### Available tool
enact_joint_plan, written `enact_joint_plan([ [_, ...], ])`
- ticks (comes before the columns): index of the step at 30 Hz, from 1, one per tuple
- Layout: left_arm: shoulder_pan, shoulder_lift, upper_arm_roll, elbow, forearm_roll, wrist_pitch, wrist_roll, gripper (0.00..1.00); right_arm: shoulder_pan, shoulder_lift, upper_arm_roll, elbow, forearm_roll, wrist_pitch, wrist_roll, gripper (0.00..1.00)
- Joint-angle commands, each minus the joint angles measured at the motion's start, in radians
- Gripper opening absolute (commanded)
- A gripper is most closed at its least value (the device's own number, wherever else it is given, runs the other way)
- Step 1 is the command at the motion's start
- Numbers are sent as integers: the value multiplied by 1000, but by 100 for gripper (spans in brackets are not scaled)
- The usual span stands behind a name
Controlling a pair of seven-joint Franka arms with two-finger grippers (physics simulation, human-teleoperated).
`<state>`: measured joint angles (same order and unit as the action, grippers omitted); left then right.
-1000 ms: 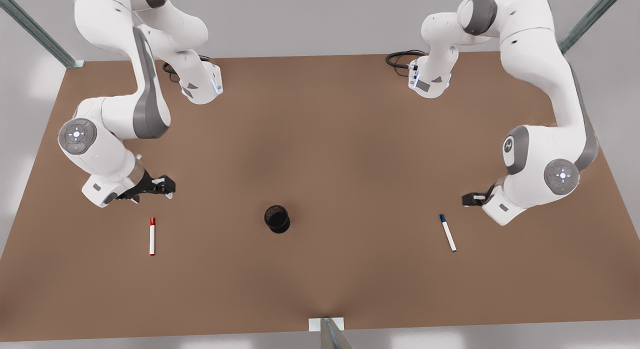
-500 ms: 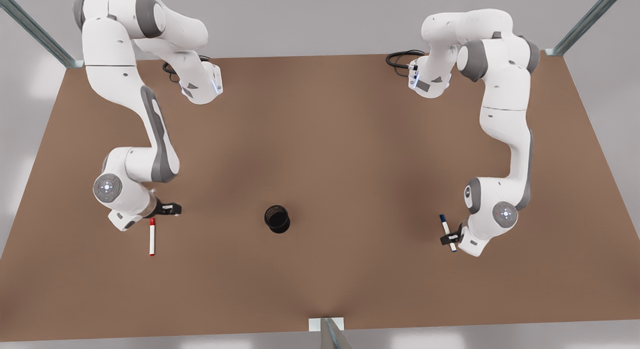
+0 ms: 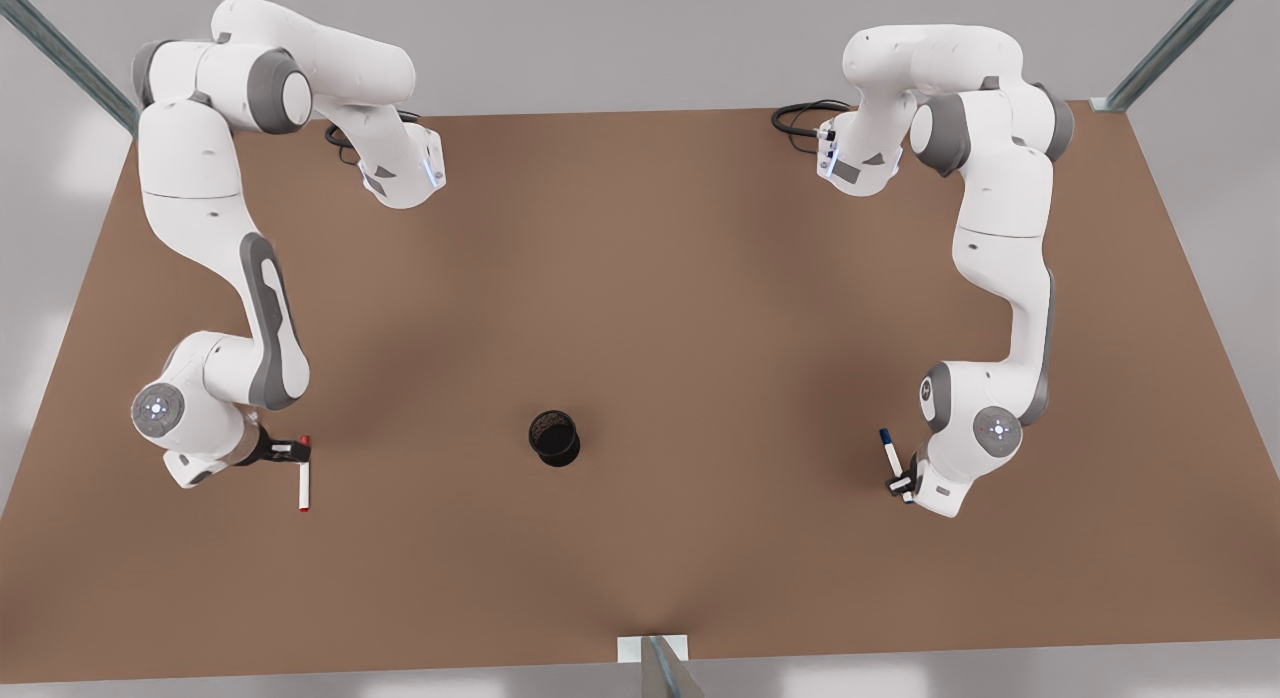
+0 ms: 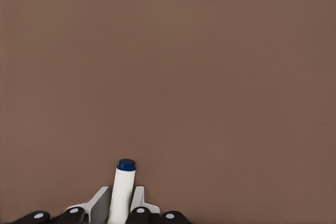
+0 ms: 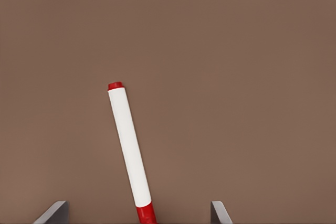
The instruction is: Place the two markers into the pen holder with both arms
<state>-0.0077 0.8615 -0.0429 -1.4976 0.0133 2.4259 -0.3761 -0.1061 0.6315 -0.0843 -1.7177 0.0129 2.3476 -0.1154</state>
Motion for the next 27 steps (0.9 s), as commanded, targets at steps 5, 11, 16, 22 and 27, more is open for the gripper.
enact_joint_plan([
  [5, 0, -1, 0, 3, -1, 7, -75, 21, -10, 88, 0, 82, 33, 24, -136, 100],
  [11, -8, -35, -11, 42, -9, -54, -75, 21, 6, 129, 6, 102, 122, 42, -196, 100],
  [16, -8, -252, -218, 132, -110, -405, -15, 21, 13, 146, 12, 107, 114, 70, -198, 100],
  [22, -101, -197, -480, 293, -214, -56, 468, 21, 22, 155, 12, 106, 99, 85, -199, 87],
  [27, -590, -30, -88, 401, -144, 522, 493, 21, 22, 155, 12, 106, 99, 85, -205, 61],
])
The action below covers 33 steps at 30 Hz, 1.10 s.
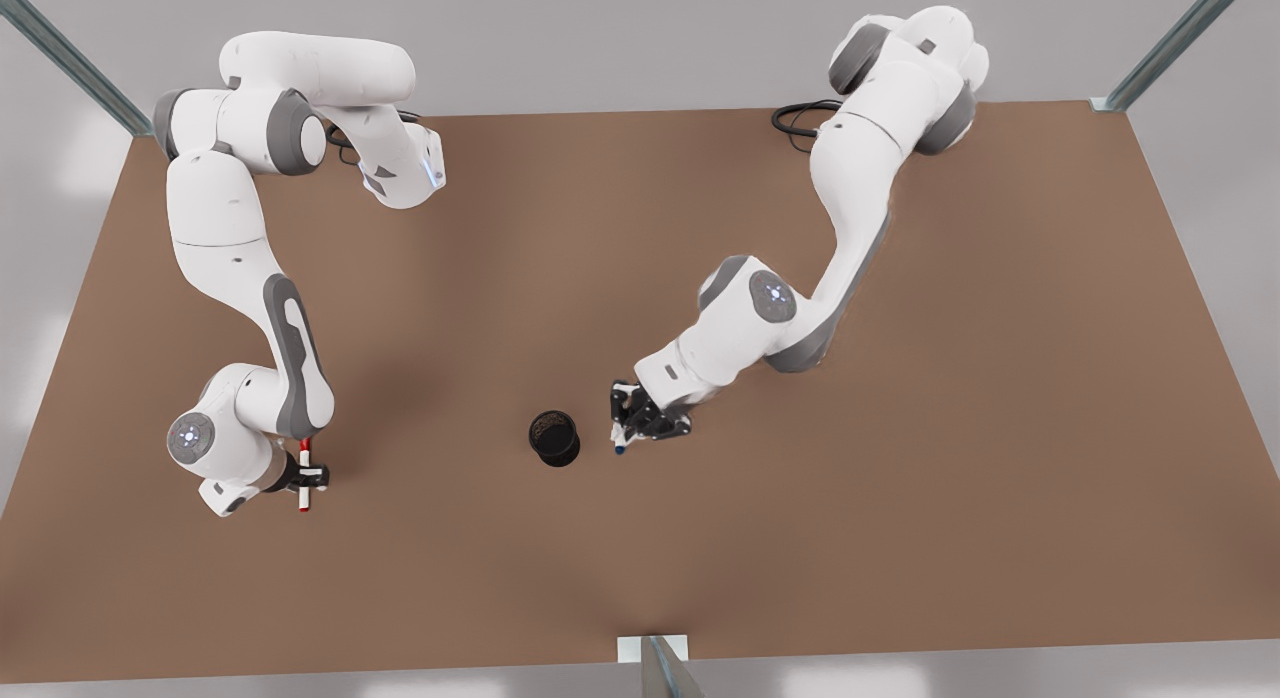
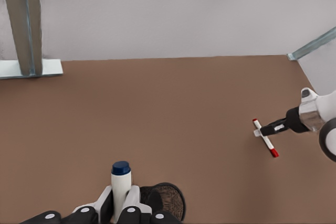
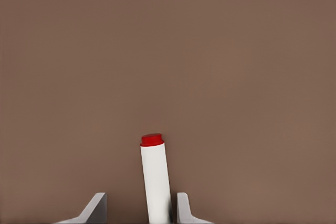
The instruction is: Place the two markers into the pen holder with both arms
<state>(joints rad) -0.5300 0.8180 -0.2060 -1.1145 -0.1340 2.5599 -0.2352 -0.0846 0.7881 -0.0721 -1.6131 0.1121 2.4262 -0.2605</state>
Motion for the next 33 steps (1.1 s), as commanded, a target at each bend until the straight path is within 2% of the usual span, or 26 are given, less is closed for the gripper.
enact_joint_plan([
  [1, -139, 81, 161, 77, 4, 453, 242, 21, 0, -1, 0, 1, 0, 7, -62, 58],
  [2, -199, 96, 264, 96, 4, 464, 221, 21, -1, 0, 0, -1, 0, 7, -62, 56],
  [3, -214, 110, 278, 102, 4, 471, 146, 21, -1, 0, 0, 1, 0, 7, -62, 54],
  [7, -258, 173, 286, 193, 4, 494, 24, 21, -1, 2, 0, 1, 0, 7, -63, 45],
  [12, -277, 211, 290, 191, 47, 595, 42, 21, -1, 2, 0, -1, 0, 4, -63, 43],
  [14, -298, 231, 289, 188, 47, 599, 36, 21, -1, 2, 0, -1, 0, 4, -63, 36],
  [16, -306, 260, 289, 188, 45, 599, 33, 21, -1, 2, 0, -1, 0, 4, -62, 22],
  [20, -311, 323, 289, 189, 47, 645, 33, 21, 14, -18, 0, 4, 0, -3, -66, 21],
  [23, -318, 346, 289, 188, 45, 661, 31, 21, 16, -101, 26, 4, 0, -73, -57, 21],
  [24, -332, 346, 284, 188, 42, 661, 25, 27, 16, -130, 47, 4, 0, -78, -54, 21],
  [25, -354, 346, 287, 186, 39, 663, -39, 100, 12, -153, 80, 5, 0, -91, -63, 21],
  [28, -346, 345, 290, 188, 40, 665, -38, 100, 39, -228, 178, 22, 0, -101, -17, 21],
  [31, -337, 334, 290, 188, 42, 663, -36, 100, 68, -237, 207, 56, 0, -99, -13, 21],
  [33, -292, 296, 283, 186, 39, 628, -39, 100, 74, -277, 265, 61, 0, -99, 23, 21],
])
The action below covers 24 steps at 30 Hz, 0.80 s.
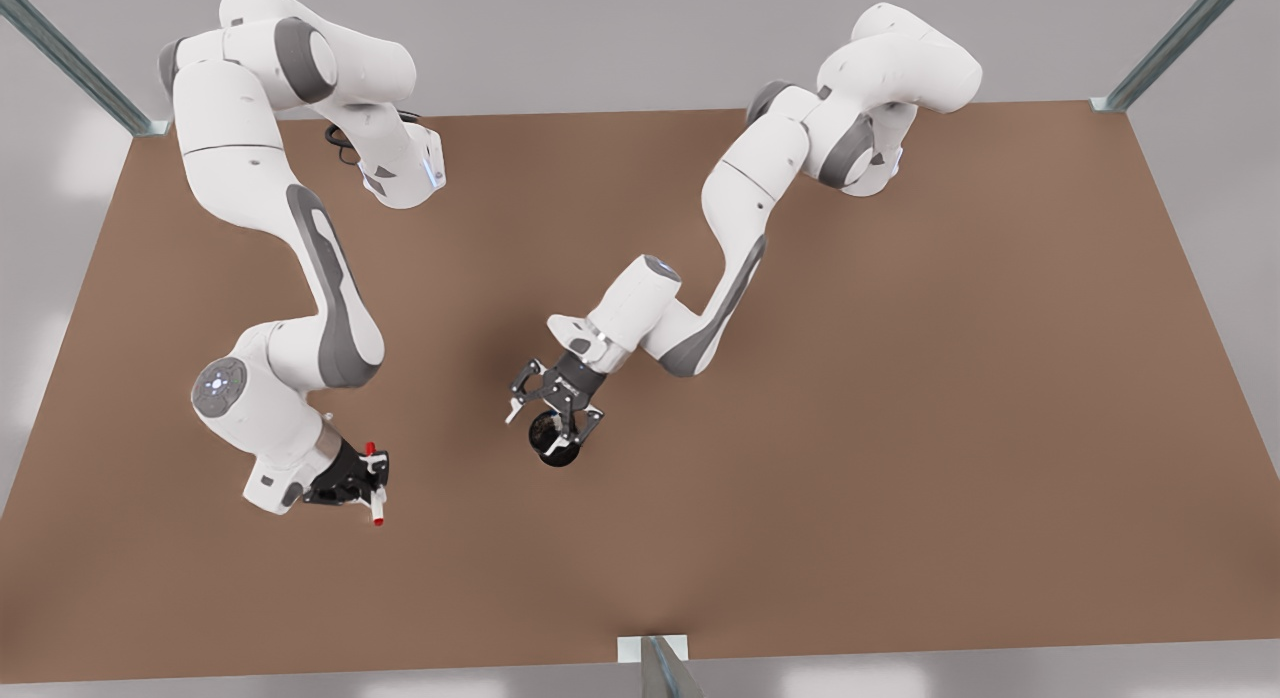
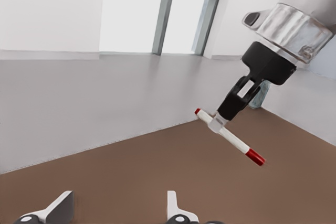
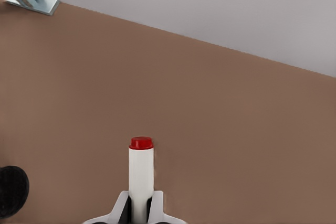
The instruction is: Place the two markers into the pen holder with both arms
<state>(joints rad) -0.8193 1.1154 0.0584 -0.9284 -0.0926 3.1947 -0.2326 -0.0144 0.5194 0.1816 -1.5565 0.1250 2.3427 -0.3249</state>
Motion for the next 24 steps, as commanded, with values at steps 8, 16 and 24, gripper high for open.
enact_joint_plan([
  [8, 875, -514, -384, 0, 260, -1858, 183, 100, 139, -42, 183, 6, -77, 339, 285, 21],
  [16, 729, -882, -83, -429, 148, -1756, 174, 100, 226, -48, 188, -260, -90, 942, 328, 21],
  [24, 730, -870, -85, -429, 146, -1751, 174, 100, 217, -58, 188, -370, -94, 1178, 320, 21],
])
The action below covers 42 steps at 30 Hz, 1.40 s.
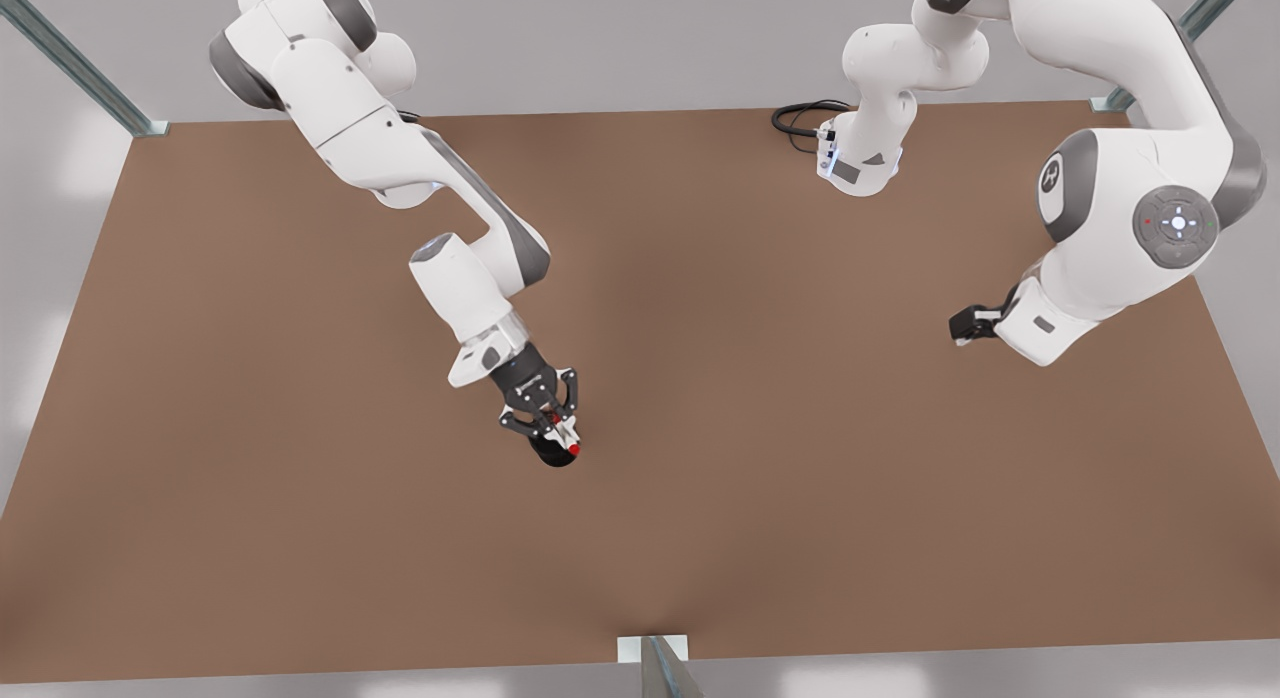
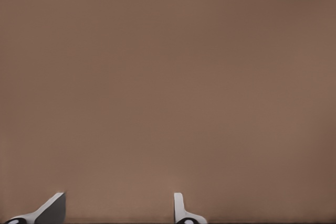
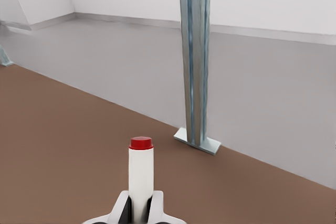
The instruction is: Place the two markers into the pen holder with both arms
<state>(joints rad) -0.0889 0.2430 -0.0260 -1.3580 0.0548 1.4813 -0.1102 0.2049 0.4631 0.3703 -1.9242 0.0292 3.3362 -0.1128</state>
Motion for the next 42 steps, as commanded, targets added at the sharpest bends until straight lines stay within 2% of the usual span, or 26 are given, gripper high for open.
enact_joint_plan([
  [1, 0, 2, 0, 0, -4, -38, 52, 100, -2, -3, -1, -7, -23, 183, 107, 21],
  [11, 6, 13, 0, 0, -24, -16, 52, 100, -41, 37, 6, -113, -115, 186, 108, 21],
  [27, 6, 19, 0, 0, -38, -16, 52, 100, -74, 89, 6, -118, -179, 186, 108, 21],
  [36, 6, 19, 0, -1, -38, -16, 52, 100, -105, 181, 6, -91, -270, 187, 108, 22],
  [37, 6, 19, 0, -1, -38, -16, 52, 100, -110, 181, 6, -91, -269, 187, 108, 94],
  [38, 6, 19, 0, -1, -38, -16, 52, 100, -110, 181, 6, -91, -269, 186, 108, 100],
  [42, 6, 19, 0, -1, -38, -16, 52, 100, -111, 174, 6, -46, -267, 186, 114, 100],
])
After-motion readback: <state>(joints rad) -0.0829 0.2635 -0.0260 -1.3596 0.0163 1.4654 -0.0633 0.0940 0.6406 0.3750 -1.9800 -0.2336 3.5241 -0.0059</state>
